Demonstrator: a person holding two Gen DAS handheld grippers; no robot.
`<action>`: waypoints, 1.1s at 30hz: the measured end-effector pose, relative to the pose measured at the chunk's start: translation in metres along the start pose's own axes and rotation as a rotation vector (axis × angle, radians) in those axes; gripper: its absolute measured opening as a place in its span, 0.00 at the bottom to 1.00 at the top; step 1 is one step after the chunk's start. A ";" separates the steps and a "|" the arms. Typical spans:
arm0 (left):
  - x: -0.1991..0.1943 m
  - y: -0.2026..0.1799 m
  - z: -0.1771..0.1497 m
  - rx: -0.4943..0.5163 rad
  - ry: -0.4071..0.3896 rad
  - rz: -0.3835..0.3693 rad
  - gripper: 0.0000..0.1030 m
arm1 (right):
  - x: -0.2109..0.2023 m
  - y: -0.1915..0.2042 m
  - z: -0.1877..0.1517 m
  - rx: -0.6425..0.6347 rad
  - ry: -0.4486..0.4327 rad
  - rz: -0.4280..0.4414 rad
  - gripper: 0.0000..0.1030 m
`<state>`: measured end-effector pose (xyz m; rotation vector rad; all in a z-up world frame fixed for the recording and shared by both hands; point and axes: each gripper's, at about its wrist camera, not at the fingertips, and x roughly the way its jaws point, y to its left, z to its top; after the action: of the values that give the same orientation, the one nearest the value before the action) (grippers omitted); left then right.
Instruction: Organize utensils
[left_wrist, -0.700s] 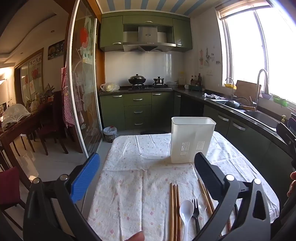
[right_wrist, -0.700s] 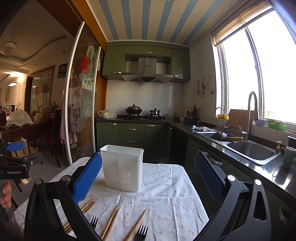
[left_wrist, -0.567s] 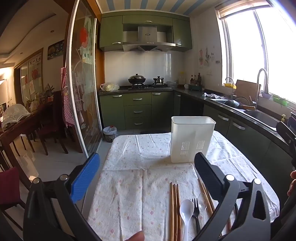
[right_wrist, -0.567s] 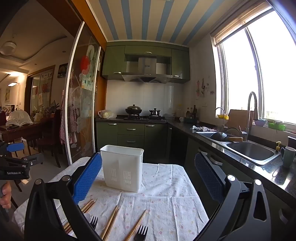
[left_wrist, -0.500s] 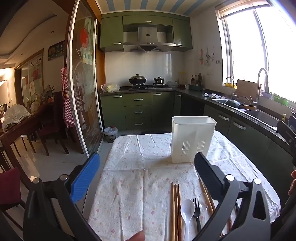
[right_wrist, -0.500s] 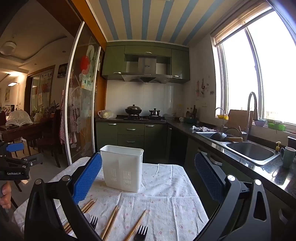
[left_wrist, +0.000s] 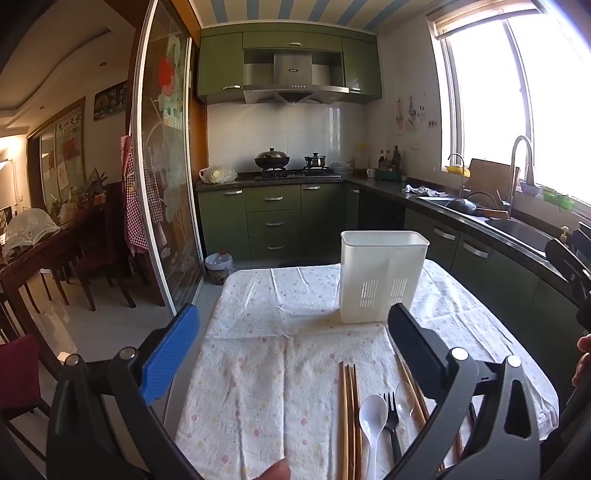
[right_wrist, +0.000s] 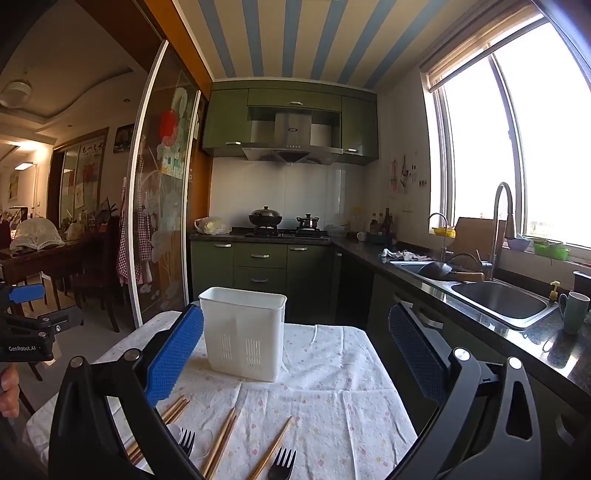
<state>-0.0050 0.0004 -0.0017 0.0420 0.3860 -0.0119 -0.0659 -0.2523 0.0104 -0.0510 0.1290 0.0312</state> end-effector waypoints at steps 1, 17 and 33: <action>0.000 0.000 0.000 0.000 0.002 0.002 0.94 | 0.000 0.000 -0.001 -0.002 -0.002 0.000 0.96; 0.001 0.000 0.000 -0.002 0.005 0.005 0.94 | 0.001 0.002 -0.002 0.013 0.011 0.003 0.96; 0.000 0.003 -0.001 -0.002 0.006 0.007 0.94 | 0.002 0.001 -0.003 0.015 0.013 0.004 0.96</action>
<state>-0.0049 0.0032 -0.0023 0.0419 0.3913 -0.0045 -0.0641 -0.2510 0.0072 -0.0360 0.1423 0.0334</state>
